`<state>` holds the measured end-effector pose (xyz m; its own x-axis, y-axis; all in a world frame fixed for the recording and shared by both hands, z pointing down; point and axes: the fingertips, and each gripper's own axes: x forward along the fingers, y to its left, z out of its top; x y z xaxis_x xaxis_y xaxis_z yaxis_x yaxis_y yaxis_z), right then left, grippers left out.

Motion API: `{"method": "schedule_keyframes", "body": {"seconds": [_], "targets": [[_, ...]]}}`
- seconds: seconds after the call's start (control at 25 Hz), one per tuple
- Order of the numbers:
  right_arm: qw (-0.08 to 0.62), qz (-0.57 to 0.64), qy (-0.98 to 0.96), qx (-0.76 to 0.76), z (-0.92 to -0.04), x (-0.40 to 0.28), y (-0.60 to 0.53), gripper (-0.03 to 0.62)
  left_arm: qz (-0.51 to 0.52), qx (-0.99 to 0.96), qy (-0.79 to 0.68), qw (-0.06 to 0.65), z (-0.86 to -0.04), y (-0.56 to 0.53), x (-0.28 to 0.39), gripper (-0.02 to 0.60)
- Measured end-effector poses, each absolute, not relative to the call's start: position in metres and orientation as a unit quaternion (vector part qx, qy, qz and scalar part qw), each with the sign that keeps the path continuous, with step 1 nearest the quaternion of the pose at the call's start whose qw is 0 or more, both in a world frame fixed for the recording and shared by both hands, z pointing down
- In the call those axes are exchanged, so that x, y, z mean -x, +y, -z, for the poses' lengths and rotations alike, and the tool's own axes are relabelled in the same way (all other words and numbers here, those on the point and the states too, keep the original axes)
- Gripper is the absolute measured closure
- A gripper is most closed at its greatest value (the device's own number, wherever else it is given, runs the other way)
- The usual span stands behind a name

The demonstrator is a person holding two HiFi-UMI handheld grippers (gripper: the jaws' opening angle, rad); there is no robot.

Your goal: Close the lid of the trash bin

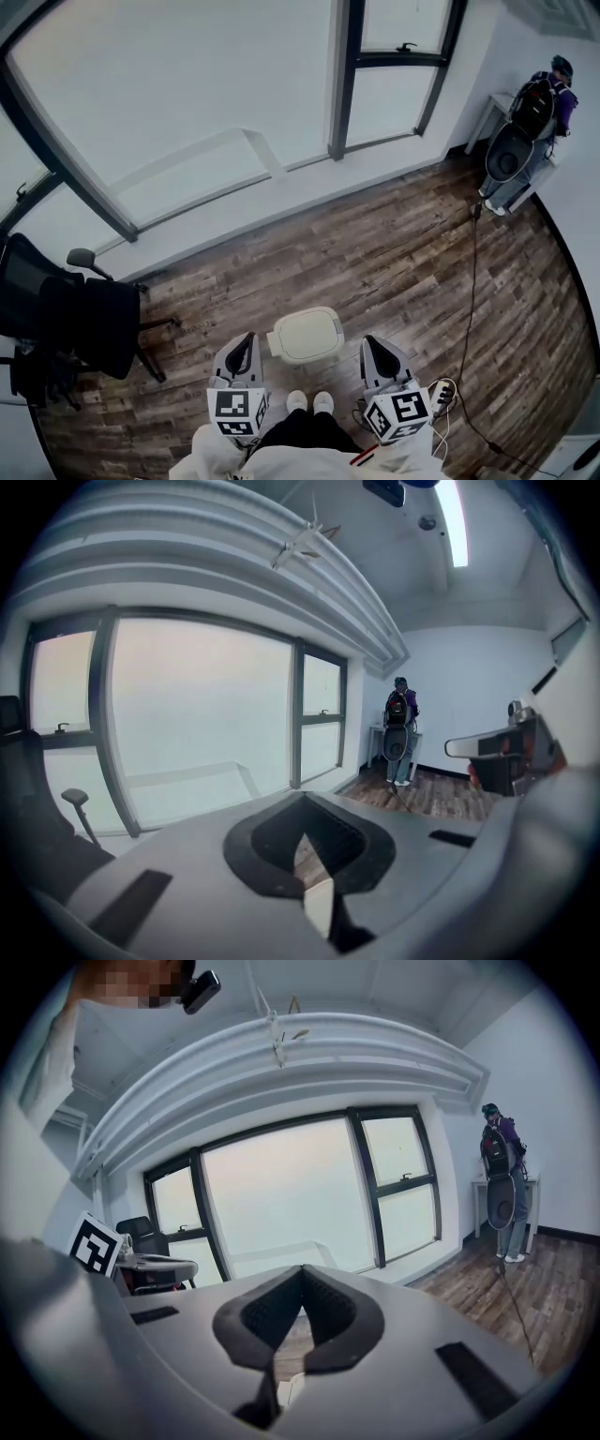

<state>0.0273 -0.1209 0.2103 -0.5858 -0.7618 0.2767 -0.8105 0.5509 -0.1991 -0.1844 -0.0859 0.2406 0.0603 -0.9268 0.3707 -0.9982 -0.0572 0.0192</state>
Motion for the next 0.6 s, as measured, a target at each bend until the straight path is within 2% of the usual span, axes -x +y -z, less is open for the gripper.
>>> {"method": "schedule_keyframes", "body": {"seconds": [0.32, 0.6], "targets": [[0.053, -0.127, -0.881, -0.453, -0.150, -0.028, -0.095, 0.571, -0.111, -0.717, -0.684, 0.080, -0.169, -0.056, 0.187, 0.575], [0.054, -0.107, -0.887, -0.445, -0.136, -0.026, -0.091, 0.571, -0.101, -0.721, -0.682, 0.060, -0.154, -0.056, 0.176, 0.575]]}}
